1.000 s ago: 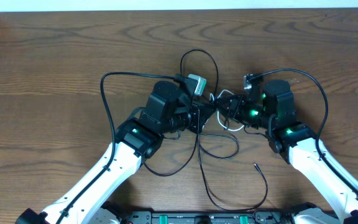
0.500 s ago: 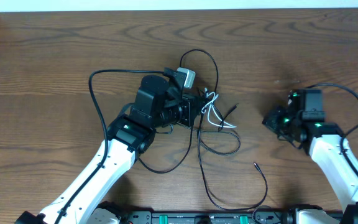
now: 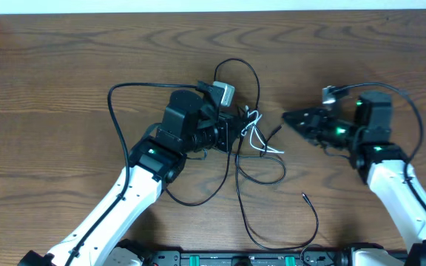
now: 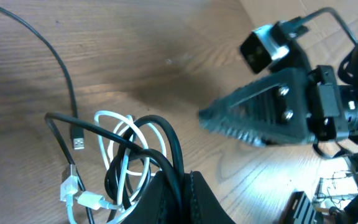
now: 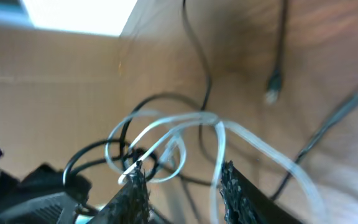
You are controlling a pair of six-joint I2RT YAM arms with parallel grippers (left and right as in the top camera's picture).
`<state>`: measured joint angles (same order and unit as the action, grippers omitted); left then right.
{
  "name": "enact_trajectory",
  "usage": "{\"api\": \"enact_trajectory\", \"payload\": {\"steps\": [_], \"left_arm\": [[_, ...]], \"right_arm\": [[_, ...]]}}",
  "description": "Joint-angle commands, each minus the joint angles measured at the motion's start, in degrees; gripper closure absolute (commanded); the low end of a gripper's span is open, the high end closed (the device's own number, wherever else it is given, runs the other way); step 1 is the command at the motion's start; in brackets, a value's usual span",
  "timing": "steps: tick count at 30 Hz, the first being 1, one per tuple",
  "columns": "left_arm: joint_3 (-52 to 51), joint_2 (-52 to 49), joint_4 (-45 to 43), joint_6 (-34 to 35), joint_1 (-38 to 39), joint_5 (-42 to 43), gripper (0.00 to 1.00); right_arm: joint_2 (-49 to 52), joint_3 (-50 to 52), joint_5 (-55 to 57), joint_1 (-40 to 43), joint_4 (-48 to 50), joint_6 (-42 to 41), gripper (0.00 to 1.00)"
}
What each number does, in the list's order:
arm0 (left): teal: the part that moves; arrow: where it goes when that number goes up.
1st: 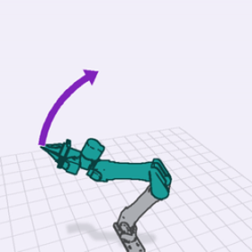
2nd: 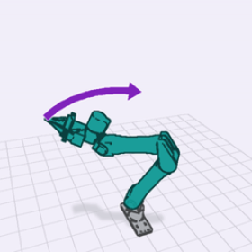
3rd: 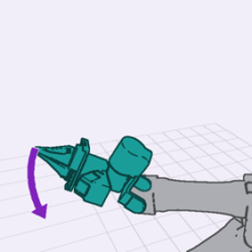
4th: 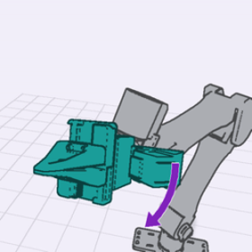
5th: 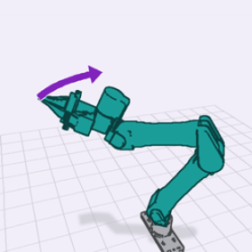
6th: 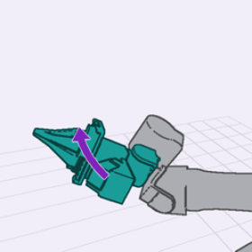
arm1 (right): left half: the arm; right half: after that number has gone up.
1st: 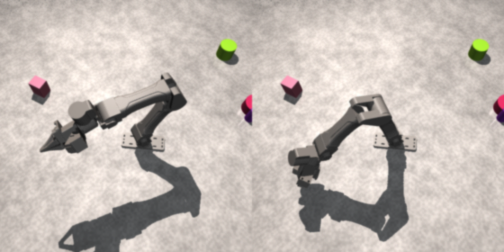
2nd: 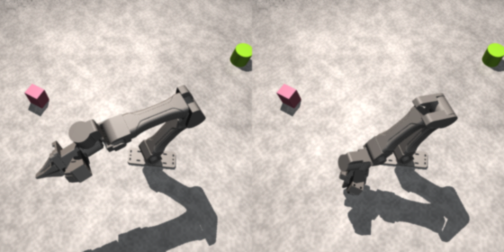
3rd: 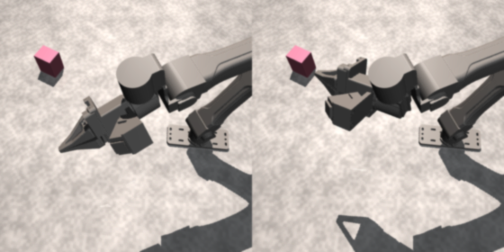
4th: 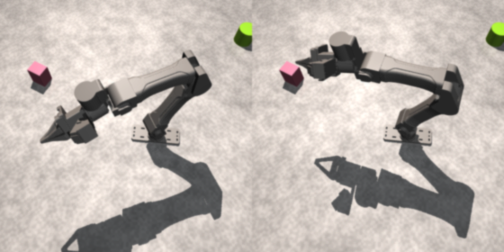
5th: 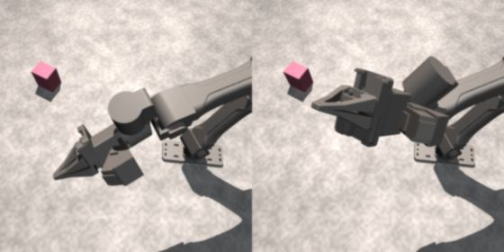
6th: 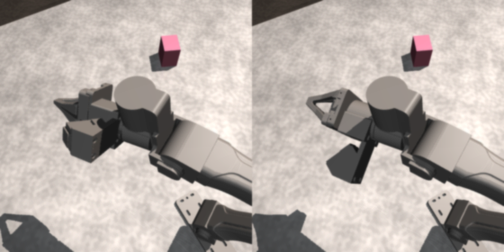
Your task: Untangle cables
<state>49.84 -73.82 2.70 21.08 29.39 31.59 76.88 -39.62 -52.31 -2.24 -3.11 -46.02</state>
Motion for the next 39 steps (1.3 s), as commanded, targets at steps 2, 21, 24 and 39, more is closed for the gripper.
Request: {"api": "enact_trajectory", "payload": {"steps": [2,21,24,39], "left_arm": [[1.0,1.2,-0.2,-0.7,1.2,0.8,0.92],[1.0,1.2,-0.2,-0.7,1.4,1.1,0.92],[1.0,1.2,-0.2,-0.7,1.4,2.0,0.92],[1.0,1.2,4.5,-3.7,1.3,-9.0,0.92]], "right_arm": [[0.3,-0.1,3.7,-7.4,0.6,-8.7,0.65],[0.3,-0.1,10.1,-14.3,8.1,-18.3,0.99],[0.3,-0.1,10.4,-14.4,8.1,-18.2,0.99],[-1.2,-0.1,0.7,-5.6,15.2,-7.1,0.99]]}}
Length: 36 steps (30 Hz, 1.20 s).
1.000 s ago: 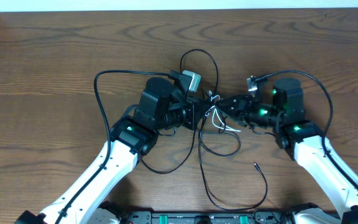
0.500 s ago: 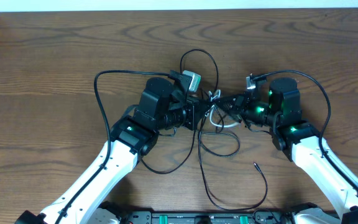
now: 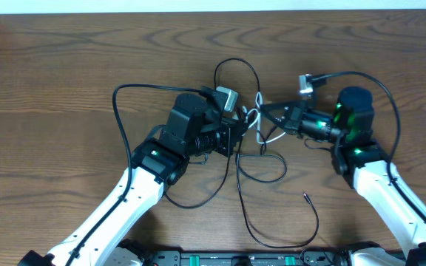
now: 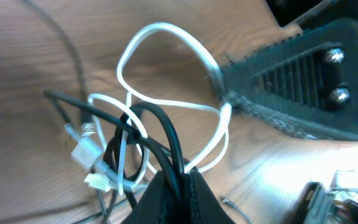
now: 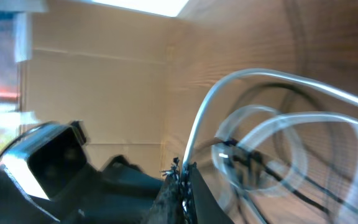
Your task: Untangle cables
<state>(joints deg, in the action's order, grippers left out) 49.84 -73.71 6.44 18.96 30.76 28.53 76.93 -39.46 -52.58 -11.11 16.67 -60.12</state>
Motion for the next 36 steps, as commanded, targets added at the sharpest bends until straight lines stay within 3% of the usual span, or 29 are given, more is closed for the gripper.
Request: {"api": "enact_trajectory", "payload": {"steps": [1,6,11,14,15,16,17,18,22,26,30,36], "left_arm": [[1.0,1.0,0.8,-1.6,-0.1,-5.9,0.92],[1.0,1.0,0.8,-1.6,-0.1,-5.8,0.92],[1.0,1.0,0.8,-1.6,-0.1,-5.4,0.92],[1.0,1.0,0.8,-1.6,-0.1,-5.4,0.92],[1.0,1.0,0.8,-1.6,-0.1,-5.4,0.92],[1.0,1.0,0.8,-1.6,-0.1,-5.4,0.92],[1.0,1.0,0.8,-1.6,-0.1,-5.4,0.92],[1.0,1.0,0.8,-1.6,-0.1,-5.4,0.92],[1.0,1.0,0.8,-1.6,-0.1,-5.0,0.92],[1.0,1.0,0.8,-1.6,-0.1,-5.0,0.92],[1.0,1.0,0.8,-1.6,-0.1,-5.0,0.92],[1.0,1.1,0.8,-1.6,-0.1,-4.6,0.92]], "right_arm": [[-1.5,-0.3,3.2,4.3,-7.3,8.6,0.99],[-2.7,-0.3,15.6,8.2,-16.9,16.0,0.99],[-2.8,-0.3,35.6,9.6,-27.1,21.5,0.99],[-2.8,-0.3,30.6,10.6,-28.4,24.8,0.99],[-2.8,-0.3,25.2,10.7,-28.0,25.6,0.96],[-2.8,-0.3,19.5,10.7,-27.5,25.7,0.85],[-2.8,-0.3,12.9,10.6,-26.7,25.6,0.68],[-2.8,-0.3,10.2,10.5,-26.4,25.4,0.63],[-2.8,-0.2,5.7,8.5,-26.3,16.0,0.66],[-2.4,-0.2,7.5,3.8,-22.4,8.9,0.55],[-1.2,-0.2,13.6,-2.6,-16.5,1.6,0.53],[2.4,-0.2,21.1,-9.4,-9.7,-4.0,0.62]]}}
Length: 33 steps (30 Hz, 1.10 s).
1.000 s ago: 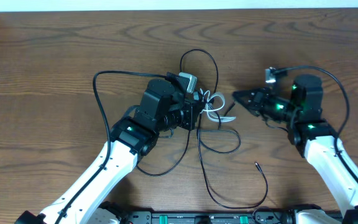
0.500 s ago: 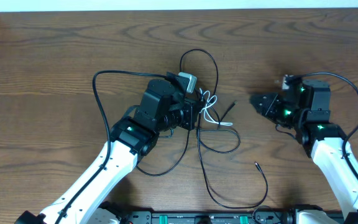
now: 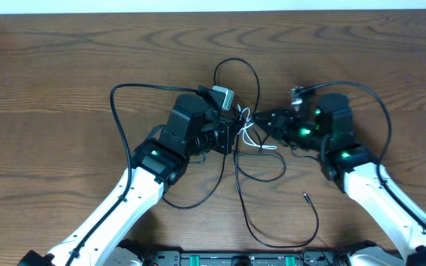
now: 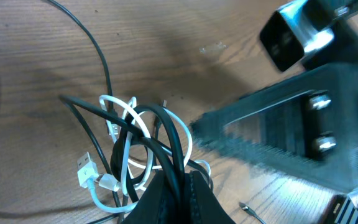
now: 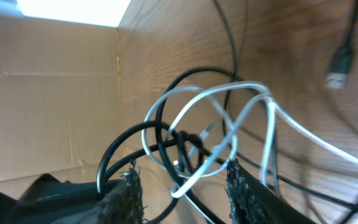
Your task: Untangle cables
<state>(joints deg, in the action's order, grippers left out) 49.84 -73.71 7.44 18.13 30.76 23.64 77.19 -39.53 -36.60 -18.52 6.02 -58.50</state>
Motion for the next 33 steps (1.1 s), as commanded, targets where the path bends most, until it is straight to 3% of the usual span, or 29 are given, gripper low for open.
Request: {"api": "enact_trajectory", "payload": {"steps": [1,2,3,4,5,10,15,20,25,26,28,32,33], "left_arm": [[1.0,1.1,-0.3,-0.7,-0.1,0.9,0.92],[1.0,1.1,-0.3,-0.7,-0.1,1.4,0.92],[1.0,1.1,-0.4,-0.7,-0.1,1.9,0.92],[1.0,1.1,-0.4,-0.7,-0.1,1.9,0.92],[1.0,1.1,-0.4,-0.7,-0.1,1.9,0.92],[1.0,1.1,0.0,-0.8,-0.1,1.8,0.92],[1.0,1.0,1.8,-7.5,-0.1,1.8,0.92],[1.0,1.1,2.9,-8.1,-0.1,1.8,0.92],[1.0,1.1,1.9,-8.1,-0.1,1.8,0.92],[1.0,1.1,1.9,-8.1,-0.1,1.8,0.92],[1.0,1.1,1.9,-8.1,-0.1,2.2,0.92],[1.0,1.1,1.2,-8.0,-0.1,6.0,0.92],[1.0,1.1,1.1,-8.0,-0.1,6.5,0.92]], "right_arm": [[3.1,-0.2,5.5,-2.7,1.6,-6.0,0.64],[4.1,-0.2,5.6,-3.3,2.5,-6.2,0.66],[5.1,-0.2,5.6,-3.7,3.7,-6.2,0.75],[5.8,-0.2,5.3,-3.8,4.6,-6.2,0.96],[6.5,-0.2,4.7,-3.9,5.6,-6.1,0.99],[5.9,-0.2,5.6,-1.7,6.9,3.0,0.99],[-0.1,-0.2,6.4,6.6,5.5,6.8,0.99],[-8.4,-0.2,16.4,15.7,-8.2,14.7,0.99],[-10.2,-0.2,24.1,16.1,-19.5,22.4,0.99],[-10.2,-0.2,26.7,16.1,-21.5,22.9,0.97],[-10.2,-0.2,25.2,16.2,-23.0,23.6,0.68],[-10.2,-0.2,3.5,16.2,-18.3,33.3,0.33],[-10.2,-0.2,-0.9,16.2,-17.0,35.6,0.28]]}}
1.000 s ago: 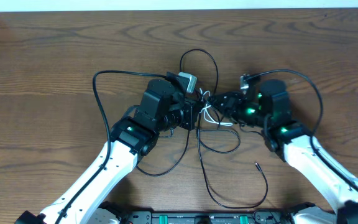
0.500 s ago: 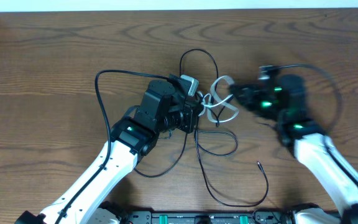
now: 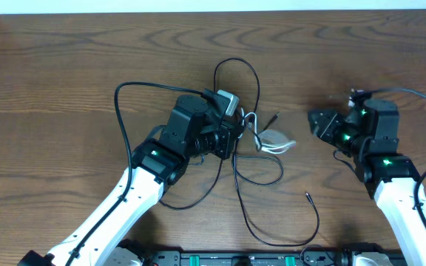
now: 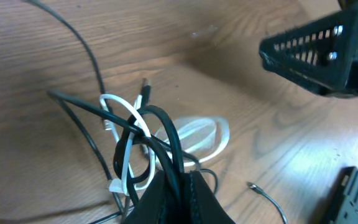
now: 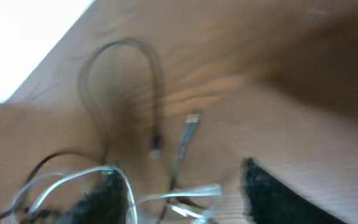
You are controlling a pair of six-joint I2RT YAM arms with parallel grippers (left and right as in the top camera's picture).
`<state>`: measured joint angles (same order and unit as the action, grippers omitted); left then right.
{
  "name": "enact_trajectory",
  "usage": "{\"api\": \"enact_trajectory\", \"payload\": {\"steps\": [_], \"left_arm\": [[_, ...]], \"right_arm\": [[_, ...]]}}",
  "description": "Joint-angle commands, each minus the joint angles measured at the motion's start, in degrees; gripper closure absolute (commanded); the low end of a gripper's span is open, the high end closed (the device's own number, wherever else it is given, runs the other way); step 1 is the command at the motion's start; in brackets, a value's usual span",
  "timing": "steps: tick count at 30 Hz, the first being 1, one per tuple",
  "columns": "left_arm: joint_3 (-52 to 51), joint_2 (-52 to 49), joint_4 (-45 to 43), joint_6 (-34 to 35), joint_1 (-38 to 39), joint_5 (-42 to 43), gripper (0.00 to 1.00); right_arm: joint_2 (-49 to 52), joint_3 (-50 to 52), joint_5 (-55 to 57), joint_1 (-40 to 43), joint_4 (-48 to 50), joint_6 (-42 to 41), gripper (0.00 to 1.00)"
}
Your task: Untangle cables
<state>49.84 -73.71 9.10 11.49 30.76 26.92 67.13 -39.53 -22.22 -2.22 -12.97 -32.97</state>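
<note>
A tangle of black cable [image 3: 237, 65] and white cable [image 3: 270, 140] lies mid-table. My left gripper [image 3: 232, 138] is shut on a black strand at the tangle's left side; in the left wrist view the left gripper [image 4: 179, 177] pinches the black cable [image 4: 166, 134] with the white cable's loop [image 4: 197, 134] lying flat just beyond. My right gripper [image 3: 315, 122] stands open to the right of the tangle, apart from it. The blurred right wrist view shows the right gripper [image 5: 185, 199] with white strands [image 5: 173, 198] ahead of its spread fingers, nothing held.
The wooden table [image 3: 65, 66] carries long black loops running left [image 3: 117, 111] and toward the front [image 3: 272, 240]. A loose black plug end [image 3: 307, 196] lies front right. A small plug [image 3: 276, 116] points out of the tangle toward the right gripper.
My right gripper, open against the tangle before, now stands drawn back to the right. The white cable now lies as a flat loop stretched rightward. The left gripper still holds the black strand.
At first my right gripper was open to the right of the tangle, with the left shut on the black cable. Then the right was shut on a white strand at the tangle. Later it was open beside it; now it is away and a white loop lies spread.
</note>
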Motion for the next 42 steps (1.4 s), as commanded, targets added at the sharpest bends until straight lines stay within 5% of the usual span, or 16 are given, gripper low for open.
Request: {"api": "enact_trajectory", "payload": {"steps": [1,4,7,12,20,30,42], "left_arm": [[1.0,1.1,-0.6,-1.3,-0.1,3.8,0.92],[1.0,1.1,-1.0,2.0,-0.1,4.2,0.92],[1.0,1.1,-3.1,10.8,-0.1,4.2,0.93],[1.0,1.0,-5.6,22.7,-0.1,3.2,0.92],[1.0,1.1,-5.6,32.5,-0.1,2.0,0.92],[1.0,1.1,-5.6,41.4,-0.1,2.4,0.92],[1.0,1.1,-5.6,43.3,-0.1,2.7,0.92]], "right_arm": [[-0.2,-0.2,-19.4,-0.1,3.3,12.1,0.25],[-0.2,-0.2,-27.9,-0.1,5.3,14.6,0.28],[-0.2,-0.2,-30.4,-0.3,2.9,10.9,0.44],[-0.1,-0.2,-38.8,-4.0,0.3,12.5,0.48],[0.1,-0.1,-29.9,-12.1,0.3,16.3,0.58],[3.4,-0.1,-14.1,-15.9,2.1,16.0,0.68],[4.9,-0.1,-14.2,-18.5,7.8,10.3,0.68]]}}
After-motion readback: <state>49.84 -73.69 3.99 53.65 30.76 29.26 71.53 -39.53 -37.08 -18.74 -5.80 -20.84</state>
